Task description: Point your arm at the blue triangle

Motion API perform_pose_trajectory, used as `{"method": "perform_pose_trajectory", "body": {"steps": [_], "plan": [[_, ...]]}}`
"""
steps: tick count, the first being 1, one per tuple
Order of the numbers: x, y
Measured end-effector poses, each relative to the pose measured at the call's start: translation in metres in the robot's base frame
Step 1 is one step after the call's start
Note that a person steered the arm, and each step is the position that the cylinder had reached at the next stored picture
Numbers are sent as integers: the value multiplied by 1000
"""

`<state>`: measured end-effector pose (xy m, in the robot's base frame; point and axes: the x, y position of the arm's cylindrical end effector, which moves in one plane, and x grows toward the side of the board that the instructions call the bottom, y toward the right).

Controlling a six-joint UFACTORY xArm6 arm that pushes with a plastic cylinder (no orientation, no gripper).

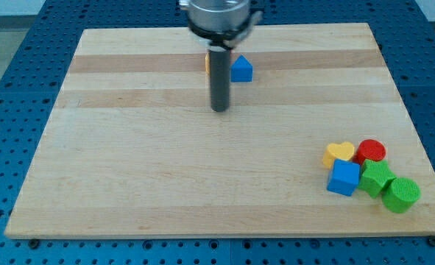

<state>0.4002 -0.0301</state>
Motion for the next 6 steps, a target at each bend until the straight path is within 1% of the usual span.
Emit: {"method": "perform_pose_trajectory", "body": {"steps": [1, 3, 4, 6], "plan": [[-28, -35], [-78, -40], [-94, -33], [-101, 4]]}}
